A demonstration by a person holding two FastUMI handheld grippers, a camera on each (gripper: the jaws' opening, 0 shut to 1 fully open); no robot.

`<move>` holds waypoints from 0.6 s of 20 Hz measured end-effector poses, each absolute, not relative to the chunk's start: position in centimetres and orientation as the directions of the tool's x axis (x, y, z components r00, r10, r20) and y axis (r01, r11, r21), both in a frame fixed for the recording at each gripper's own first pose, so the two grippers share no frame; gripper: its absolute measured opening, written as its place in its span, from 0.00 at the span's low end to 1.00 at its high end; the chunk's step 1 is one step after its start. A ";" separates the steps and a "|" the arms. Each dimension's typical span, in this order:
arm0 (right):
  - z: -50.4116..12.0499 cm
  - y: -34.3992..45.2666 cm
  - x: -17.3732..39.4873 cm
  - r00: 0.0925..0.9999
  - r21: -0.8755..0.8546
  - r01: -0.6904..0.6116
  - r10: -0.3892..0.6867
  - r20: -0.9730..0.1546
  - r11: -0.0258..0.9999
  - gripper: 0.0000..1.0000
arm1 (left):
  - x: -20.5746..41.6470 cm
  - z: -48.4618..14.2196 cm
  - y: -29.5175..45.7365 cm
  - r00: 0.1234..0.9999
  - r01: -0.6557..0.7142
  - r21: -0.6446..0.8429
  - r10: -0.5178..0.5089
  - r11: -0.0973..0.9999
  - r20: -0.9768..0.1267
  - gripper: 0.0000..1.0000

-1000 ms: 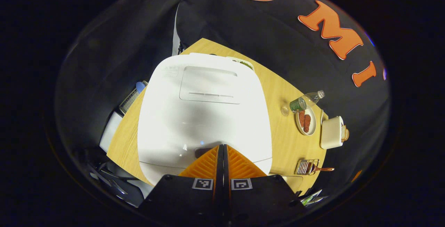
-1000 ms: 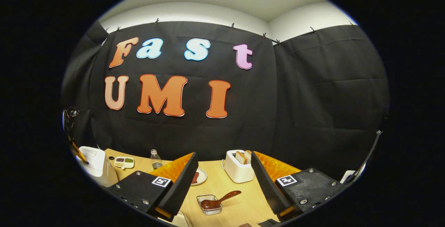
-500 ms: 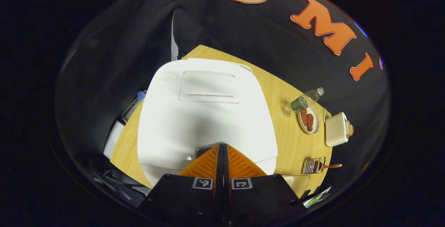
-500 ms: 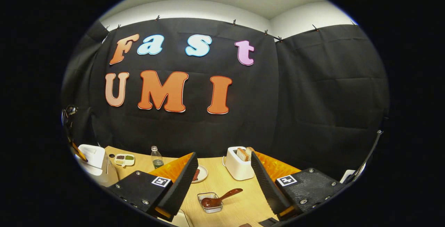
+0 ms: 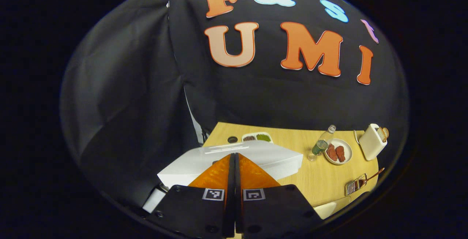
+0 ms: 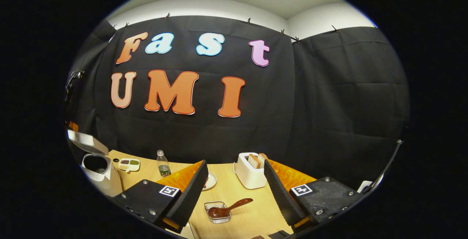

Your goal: Close the left gripper, press the button to open the rice cooker; take a wooden spoon from the chopstick holder with the right hand, scoop a spoonful of rice and pour it into the rice cooker, then put the wooden spoon back into the chopstick holder.

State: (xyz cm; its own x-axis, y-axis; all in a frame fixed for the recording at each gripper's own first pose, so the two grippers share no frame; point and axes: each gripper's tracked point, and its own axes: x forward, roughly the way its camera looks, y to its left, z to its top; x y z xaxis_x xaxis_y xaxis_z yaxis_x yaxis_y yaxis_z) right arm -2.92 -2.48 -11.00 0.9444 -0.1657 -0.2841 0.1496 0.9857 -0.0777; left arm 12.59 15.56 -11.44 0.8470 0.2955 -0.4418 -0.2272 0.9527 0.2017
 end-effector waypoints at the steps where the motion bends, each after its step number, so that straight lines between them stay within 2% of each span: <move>1: -11.2 -2.7 -3.1 0.942 -0.077 0.152 -0.168 -0.291 0.985 0.95 | 12.6 -10.3 15.4 0.865 -0.231 0.215 0.302 0.949 -0.402 0.05; 6: -12.8 -2.8 -2.9 0.929 -0.070 0.141 -0.156 -0.335 0.988 0.95 | 12.1 -6.2 13.6 0.923 -0.231 0.220 0.285 0.948 -0.257 0.06; 9: -13.6 -2.4 -2.4 0.923 -0.060 0.119 -0.133 -0.361 0.991 0.95 | 11.1 -4.5 12.6 0.942 -0.218 0.228 0.265 0.949 -0.206 0.11; 10: -13.8 -2.3 -2.4 0.922 -0.053 0.110 -0.122 -0.369 0.992 0.95 | 10.1 -3.9 12.1 0.946 -0.212 0.227 0.258 0.951 -0.198 0.15; 11: -14.1 -2.0 -2.3 0.920 -0.047 0.102 -0.112 -0.375 0.994 0.95 | 9.6 -3.6 11.7 0.950 -0.203 0.218 0.246 0.955 -0.191 0.33; 12: -14.4 -1.8 -2.2 0.919 -0.042 0.093 -0.101 -0.382 0.995 0.95 | 9.1 -3.3 11.3 0.955 -0.198 0.216 0.238 0.956 -0.179 0.44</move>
State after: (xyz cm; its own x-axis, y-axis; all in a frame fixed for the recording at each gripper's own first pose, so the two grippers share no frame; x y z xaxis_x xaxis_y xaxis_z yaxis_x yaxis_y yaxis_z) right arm -2.20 -1.82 -14.38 0.9186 -0.1014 -0.3821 0.0925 0.9948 -0.0415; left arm 9.07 11.34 -3.31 0.9546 0.2385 -0.1787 -0.1985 0.9561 0.2156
